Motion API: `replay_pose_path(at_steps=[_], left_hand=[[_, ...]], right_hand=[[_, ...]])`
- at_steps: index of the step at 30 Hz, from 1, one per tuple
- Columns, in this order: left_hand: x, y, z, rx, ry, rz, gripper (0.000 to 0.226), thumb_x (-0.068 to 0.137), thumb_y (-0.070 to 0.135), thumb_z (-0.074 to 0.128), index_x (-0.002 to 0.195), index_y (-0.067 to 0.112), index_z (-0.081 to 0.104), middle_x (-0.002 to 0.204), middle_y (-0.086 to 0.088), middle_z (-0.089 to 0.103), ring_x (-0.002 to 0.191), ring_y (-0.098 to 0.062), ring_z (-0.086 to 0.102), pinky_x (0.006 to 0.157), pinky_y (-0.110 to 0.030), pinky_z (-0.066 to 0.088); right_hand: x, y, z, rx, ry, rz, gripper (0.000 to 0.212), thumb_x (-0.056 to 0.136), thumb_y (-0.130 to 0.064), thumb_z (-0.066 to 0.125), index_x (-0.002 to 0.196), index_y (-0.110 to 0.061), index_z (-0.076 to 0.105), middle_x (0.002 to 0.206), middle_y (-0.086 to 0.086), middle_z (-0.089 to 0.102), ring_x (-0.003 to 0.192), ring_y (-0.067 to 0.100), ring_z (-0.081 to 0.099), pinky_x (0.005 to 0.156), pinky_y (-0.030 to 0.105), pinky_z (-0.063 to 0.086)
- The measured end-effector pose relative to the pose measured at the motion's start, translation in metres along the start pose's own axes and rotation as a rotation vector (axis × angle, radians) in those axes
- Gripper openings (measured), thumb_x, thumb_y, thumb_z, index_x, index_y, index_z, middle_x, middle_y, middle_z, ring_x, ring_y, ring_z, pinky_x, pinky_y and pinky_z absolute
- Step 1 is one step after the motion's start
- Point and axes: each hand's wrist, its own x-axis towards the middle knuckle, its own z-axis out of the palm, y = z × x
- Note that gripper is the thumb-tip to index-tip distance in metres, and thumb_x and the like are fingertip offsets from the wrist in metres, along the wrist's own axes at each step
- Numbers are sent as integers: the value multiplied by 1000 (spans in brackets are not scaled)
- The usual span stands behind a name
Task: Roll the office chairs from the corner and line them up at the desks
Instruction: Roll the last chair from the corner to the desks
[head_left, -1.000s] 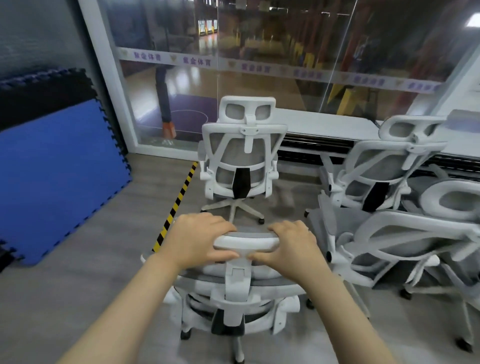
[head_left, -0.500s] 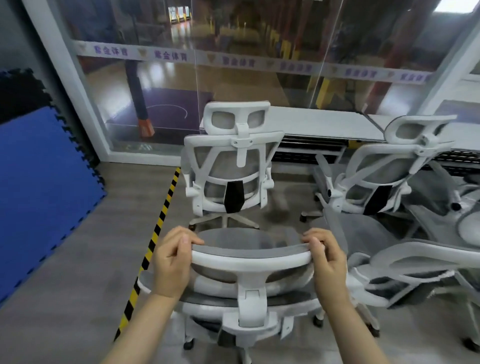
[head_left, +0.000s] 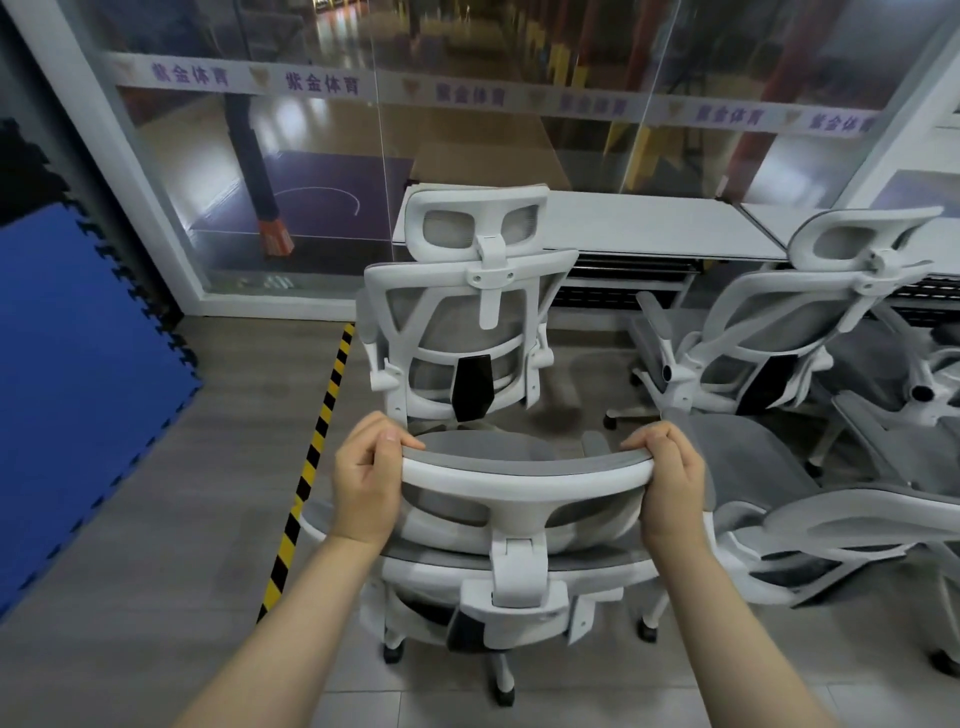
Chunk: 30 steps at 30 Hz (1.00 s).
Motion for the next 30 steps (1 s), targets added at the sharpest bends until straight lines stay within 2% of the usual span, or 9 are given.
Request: replay_pose_path(at_steps=[10, 15, 18, 21, 23, 26, 28, 30], left_hand=[[0, -2, 3, 12, 7, 18, 34, 88, 19, 38, 63, 20, 62, 67, -13, 55, 70, -22, 53, 68, -23, 42], [-4, 2, 3, 65, 14, 19, 33, 90, 22, 37, 68, 18, 61, 72, -8, 56, 74, -19, 54, 71, -23, 42], [-8, 9, 0, 148, -33, 28, 32, 95, 26, 33, 81, 20, 61, 84, 2, 60, 86, -15, 57, 80, -22, 43], [-12, 18, -7, 283, -85, 17, 33, 97, 30, 32, 104, 22, 63, 104, 14, 62, 105, -8, 56, 92, -19, 42], [-18, 25, -14, 379, -127, 10, 35, 98, 32, 33, 121, 23, 59, 122, 16, 58, 119, -3, 50, 99, -16, 38], [-31, 35, -27, 489, -193, -27, 41, 98, 34, 38, 138, 26, 46, 141, 18, 44, 132, 6, 34, 107, -14, 27], [-39, 36, -41, 581, -235, -37, 46, 99, 35, 43, 144, 30, 37, 148, 18, 36, 136, 6, 27, 111, -22, 26], [-44, 34, -60, 628, -263, -67, 51, 98, 33, 48, 146, 34, 32, 150, 19, 33, 137, 5, 25, 111, -31, 33]], right_hand=[[6, 1, -3, -3, -26, 39, 28, 80, -16, 43, 73, 8, 54, 63, -11, 58, 67, 4, 51, 64, 13, 40], [5, -2, -8, -48, -62, 51, 27, 79, -19, 44, 72, 5, 54, 66, -2, 55, 69, 9, 48, 64, 21, 38], [7, -7, -14, -100, -105, 57, 24, 82, -17, 45, 72, 0, 58, 71, 5, 57, 73, 13, 49, 67, 26, 38], [8, -17, -19, -224, -184, 50, 24, 93, -12, 47, 75, -12, 64, 79, 15, 60, 71, 13, 50, 63, 21, 40], [7, -28, -20, -392, -251, -14, 21, 94, -17, 50, 79, -24, 64, 76, 2, 63, 69, 11, 52, 64, 25, 42], [0, -50, -5, -663, -426, -167, 13, 92, -26, 52, 86, -31, 63, 83, -15, 63, 83, 8, 57, 77, 32, 46], [-12, -63, 14, -815, -527, -303, 13, 90, -34, 50, 92, -32, 63, 86, -18, 62, 87, 8, 56, 87, 38, 46], [-28, -73, 38, -894, -609, -375, 18, 91, -36, 51, 103, -30, 62, 93, -16, 62, 93, 11, 55, 93, 40, 44]])
